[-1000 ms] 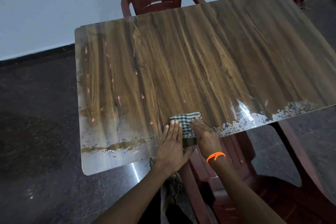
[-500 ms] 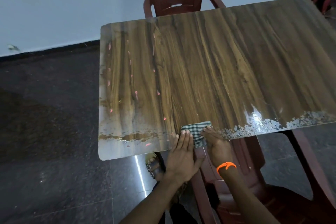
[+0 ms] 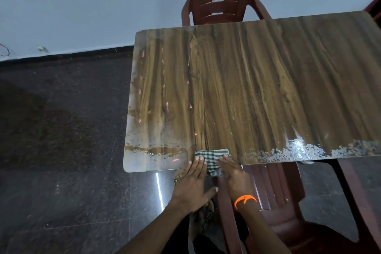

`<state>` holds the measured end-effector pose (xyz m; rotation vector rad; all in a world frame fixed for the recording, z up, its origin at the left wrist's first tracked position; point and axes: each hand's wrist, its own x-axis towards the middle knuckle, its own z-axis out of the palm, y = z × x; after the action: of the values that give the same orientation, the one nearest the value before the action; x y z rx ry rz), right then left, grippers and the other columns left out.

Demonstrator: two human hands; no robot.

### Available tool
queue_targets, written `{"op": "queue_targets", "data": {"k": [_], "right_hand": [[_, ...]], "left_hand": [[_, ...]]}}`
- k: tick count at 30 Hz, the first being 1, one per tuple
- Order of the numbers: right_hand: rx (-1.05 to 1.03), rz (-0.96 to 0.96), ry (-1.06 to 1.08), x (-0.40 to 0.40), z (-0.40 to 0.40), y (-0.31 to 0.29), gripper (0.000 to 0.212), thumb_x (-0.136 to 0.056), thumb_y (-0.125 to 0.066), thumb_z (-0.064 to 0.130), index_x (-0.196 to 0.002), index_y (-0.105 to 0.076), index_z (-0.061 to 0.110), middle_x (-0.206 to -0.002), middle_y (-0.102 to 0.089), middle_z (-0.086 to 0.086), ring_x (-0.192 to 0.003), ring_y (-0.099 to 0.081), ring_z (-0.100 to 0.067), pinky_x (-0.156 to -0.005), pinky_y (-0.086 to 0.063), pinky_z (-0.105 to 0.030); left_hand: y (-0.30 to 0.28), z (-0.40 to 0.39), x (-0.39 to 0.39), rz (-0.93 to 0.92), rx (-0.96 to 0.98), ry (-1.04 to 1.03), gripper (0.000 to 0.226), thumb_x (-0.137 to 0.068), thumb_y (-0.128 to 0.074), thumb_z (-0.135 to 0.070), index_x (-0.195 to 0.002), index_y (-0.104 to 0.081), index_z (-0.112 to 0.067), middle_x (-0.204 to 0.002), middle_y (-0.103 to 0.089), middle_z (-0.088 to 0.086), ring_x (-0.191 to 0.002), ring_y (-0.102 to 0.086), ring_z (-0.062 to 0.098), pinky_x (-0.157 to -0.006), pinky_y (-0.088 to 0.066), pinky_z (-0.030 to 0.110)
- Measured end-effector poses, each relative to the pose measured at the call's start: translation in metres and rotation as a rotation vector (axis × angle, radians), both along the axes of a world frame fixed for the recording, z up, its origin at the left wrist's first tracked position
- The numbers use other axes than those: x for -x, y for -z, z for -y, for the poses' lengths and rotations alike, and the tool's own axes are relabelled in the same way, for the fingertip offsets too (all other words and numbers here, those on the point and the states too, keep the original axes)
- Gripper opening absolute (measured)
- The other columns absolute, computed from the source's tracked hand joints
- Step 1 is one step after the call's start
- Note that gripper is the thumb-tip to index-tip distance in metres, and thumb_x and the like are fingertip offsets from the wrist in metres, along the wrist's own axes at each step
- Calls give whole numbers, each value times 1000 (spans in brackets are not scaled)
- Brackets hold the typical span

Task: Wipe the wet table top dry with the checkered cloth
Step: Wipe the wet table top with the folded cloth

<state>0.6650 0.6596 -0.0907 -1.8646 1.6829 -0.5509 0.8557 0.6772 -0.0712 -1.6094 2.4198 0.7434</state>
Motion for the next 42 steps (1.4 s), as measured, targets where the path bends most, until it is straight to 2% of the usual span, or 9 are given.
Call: {"op": "queue_targets", "data": {"k": [8, 11, 15, 19, 25, 29, 34, 39, 42], "right_hand": [[75, -39, 56, -25, 65, 9, 39, -77, -60, -8, -106, -73, 14, -120, -66, -3, -122, -54, -16, -98, -45, -28], [70, -51, 7, -55, 62, 1, 47, -68, -60, -14, -104, -73, 12, -120, -66, -4, -119, -57, -19, -90, -53, -36], [110, -66, -134, -61, 27, 2, 50, -71, -39, 1, -106, -72, 14, -123, -65, -1, -120, -56, -17, -88, -52, -30], [36, -77, -94, -35, 18, 8, 58, -66, -63, -12, -114, -69, 21, -129, -60, 6, -126, -48, -7, -100, -45, -26], [60, -117, 75, -20, 74, 4, 52, -71, -63, -16, -111, -71, 16, -125, -63, 1, -123, -53, -13, -95, -49, -31], [74, -90, 67, -54, 109, 5, 46, -68, -68, -13, -104, -73, 14, -119, -67, -2, -118, -57, -16, -92, -50, -29], [35, -65, -21, -74, 83, 4, 44, -73, -70, -4, -111, -71, 19, -125, -63, 1, -121, -55, -13, -91, -51, -28], [26, -57, -37, -42, 54, 0, 55, -68, -69, -13, -110, -71, 21, -125, -63, 5, -122, -52, -9, -90, -53, -31], [35, -95, 73, -24, 72, -1, 57, -67, -67, -16, -110, -71, 21, -123, -64, 5, -120, -54, -10, -89, -53, -29]], "left_hand": [[2, 56, -3, 58, 81, -23, 96, -90, -9, -66, -159, -8, 1, -167, -3, 19, -155, 9, 26, -123, 13, 39], [4, 47, -31, 63, 95, -39, 93, -94, -15, -65, -158, -8, 1, -166, -2, 19, -154, 10, 26, -124, 12, 38], [8, 6, -50, -2, 92, -54, 95, -96, -29, -68, -157, -14, 3, -166, -5, 18, -154, 7, 28, -123, 1, 41], [11, -2, -31, 1, 51, -35, 96, -95, -34, -69, -156, -22, 4, -165, -11, 20, -155, -1, 31, -122, -4, 44], [8, 70, -10, 29, 48, 31, 94, -96, -26, -66, -159, -3, 0, -166, 6, 17, -154, 16, 25, -124, 9, 41], [7, 110, -34, 120, 59, 23, 96, -91, -9, -68, -159, 2, 0, -166, 9, 18, -153, 18, 26, -125, 6, 42], [5, 83, -62, 91, 25, 12, 99, -89, -18, -68, -159, -6, 2, -167, 3, 20, -154, 13, 28, -125, 4, 44], [5, 48, -35, 52, -52, 31, 99, -87, -40, -67, -153, -31, 6, -161, -24, 26, -153, -6, 34, -120, -6, 45], [4, 72, -13, 17, -3, 34, 98, -91, -33, -66, -158, -12, 3, -166, -3, 22, -154, 9, 31, -122, 5, 42]]}}
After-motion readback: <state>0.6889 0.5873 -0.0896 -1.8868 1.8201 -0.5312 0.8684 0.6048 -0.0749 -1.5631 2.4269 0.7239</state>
